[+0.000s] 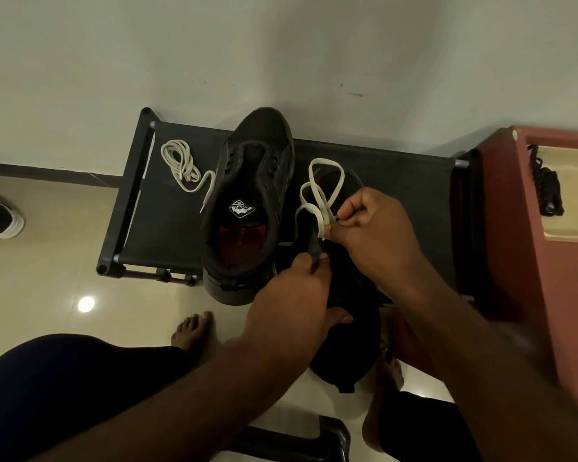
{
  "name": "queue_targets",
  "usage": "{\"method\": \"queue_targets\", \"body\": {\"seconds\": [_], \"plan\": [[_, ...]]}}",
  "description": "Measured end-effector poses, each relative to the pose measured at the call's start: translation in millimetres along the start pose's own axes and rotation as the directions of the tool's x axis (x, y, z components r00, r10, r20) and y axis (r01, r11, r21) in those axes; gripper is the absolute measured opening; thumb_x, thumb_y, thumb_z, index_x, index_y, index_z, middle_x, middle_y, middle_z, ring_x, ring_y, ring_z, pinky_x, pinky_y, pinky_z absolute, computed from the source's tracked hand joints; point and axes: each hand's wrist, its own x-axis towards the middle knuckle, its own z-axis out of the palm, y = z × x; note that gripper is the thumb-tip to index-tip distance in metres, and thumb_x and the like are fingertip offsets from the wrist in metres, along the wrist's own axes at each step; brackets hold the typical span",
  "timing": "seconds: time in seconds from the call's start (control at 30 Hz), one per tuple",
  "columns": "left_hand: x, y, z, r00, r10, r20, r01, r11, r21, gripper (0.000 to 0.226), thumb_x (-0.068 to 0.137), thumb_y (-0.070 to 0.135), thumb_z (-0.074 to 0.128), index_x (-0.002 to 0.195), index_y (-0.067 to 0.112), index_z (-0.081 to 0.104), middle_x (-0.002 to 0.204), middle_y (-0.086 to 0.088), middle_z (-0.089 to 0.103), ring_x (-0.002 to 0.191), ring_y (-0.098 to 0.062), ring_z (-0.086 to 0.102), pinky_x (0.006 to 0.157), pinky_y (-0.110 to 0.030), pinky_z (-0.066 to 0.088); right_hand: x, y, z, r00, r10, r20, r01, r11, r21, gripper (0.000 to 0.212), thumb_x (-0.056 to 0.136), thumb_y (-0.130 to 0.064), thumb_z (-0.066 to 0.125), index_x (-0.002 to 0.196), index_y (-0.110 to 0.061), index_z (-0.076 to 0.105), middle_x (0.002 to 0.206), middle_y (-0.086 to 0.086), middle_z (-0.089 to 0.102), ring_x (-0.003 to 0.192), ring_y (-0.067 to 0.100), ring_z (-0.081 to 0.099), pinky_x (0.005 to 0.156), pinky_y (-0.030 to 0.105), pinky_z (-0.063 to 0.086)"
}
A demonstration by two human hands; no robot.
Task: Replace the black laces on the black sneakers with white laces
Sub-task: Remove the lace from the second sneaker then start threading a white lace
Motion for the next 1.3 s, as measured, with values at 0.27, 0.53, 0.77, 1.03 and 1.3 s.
{"method": "queue_targets", "body": {"seconds": [0.27, 0.53, 0.77, 1.03, 1.3], "plan": [[0.0, 0.4, 1.3, 1.0, 0.001, -0.019, -0.001, 1.0, 0.023, 0.085, 0.091, 0.051, 0.061, 0.156, 0.023, 0.014, 0.137, 0.0, 0.034, 0.119, -0.017, 0.048, 0.093, -0.028, 0.045, 2.8, -1.1, -8.2, 0.998, 0.001, 0.055, 0.002, 0.997, -0.071, 0.032, 0.076, -0.007, 0.083, 0.079, -0.021, 0.055, 0.073, 0.006, 0.07, 0.071, 0.021, 0.07, 0.071, 0.038, 0.059], [1.6, -2.0, 3.6, 0.999, 0.015, -0.039, -0.012, 0.998, 0.064, 0.084, 0.091, 0.051, 0.059, 0.156, 0.023, 0.014, 0.137, 0.0, 0.034, 0.116, -0.018, 0.049, 0.092, -0.029, 0.047, 0.4, -0.5, -1.3, 1.0, 0.017, -0.017, -0.017, 0.999, 0.031, 0.029, 0.076, -0.007, 0.083, 0.079, -0.019, 0.056, 0.065, 0.002, 0.067, 0.062, 0.013, 0.068, 0.065, 0.034, 0.058], [3.3, -2.8, 5.3, 0.999, 0.021, -0.042, -0.018, 0.997, 0.074, 0.084, 0.091, 0.05, 0.06, 0.156, 0.023, 0.014, 0.138, 0.001, 0.034, 0.117, -0.018, 0.049, 0.092, -0.03, 0.047, 1.4, 1.6, -3.8, 1.0, -0.022, -0.006, 0.021, 0.998, -0.065, 0.031, 0.077, -0.007, 0.082, 0.077, -0.02, 0.054, 0.07, 0.006, 0.067, 0.068, 0.019, 0.068, 0.066, 0.032, 0.057], [4.4, -4.2, 7.4, 0.999, 0.031, -0.037, -0.026, 0.994, 0.107, 0.082, 0.091, 0.049, 0.06, 0.156, 0.024, 0.016, 0.137, 0.0, 0.035, 0.117, -0.02, 0.049, 0.092, -0.033, 0.049, 1.7, 0.4, -5.9, 0.998, -0.064, 0.029, 0.069, 0.979, -0.191, 0.033, 0.077, -0.006, 0.082, 0.074, -0.022, 0.053, 0.065, 0.001, 0.062, 0.062, 0.018, 0.062, 0.059, 0.028, 0.051], [5.9, -3.4, 10.2, 0.998, 0.028, -0.056, -0.02, 0.99, 0.14, 0.069, 0.093, 0.042, 0.061, 0.151, 0.023, 0.029, 0.134, -0.001, 0.038, 0.109, -0.021, 0.052, 0.085, -0.033, 0.052, -3.4, -0.4, 2.8, 0.996, -0.09, -0.005, 0.087, 0.973, -0.213, 0.032, 0.079, -0.009, 0.08, 0.075, -0.028, 0.055, 0.069, -0.005, 0.067, 0.068, 0.01, 0.066, 0.065, 0.031, 0.055]]}}
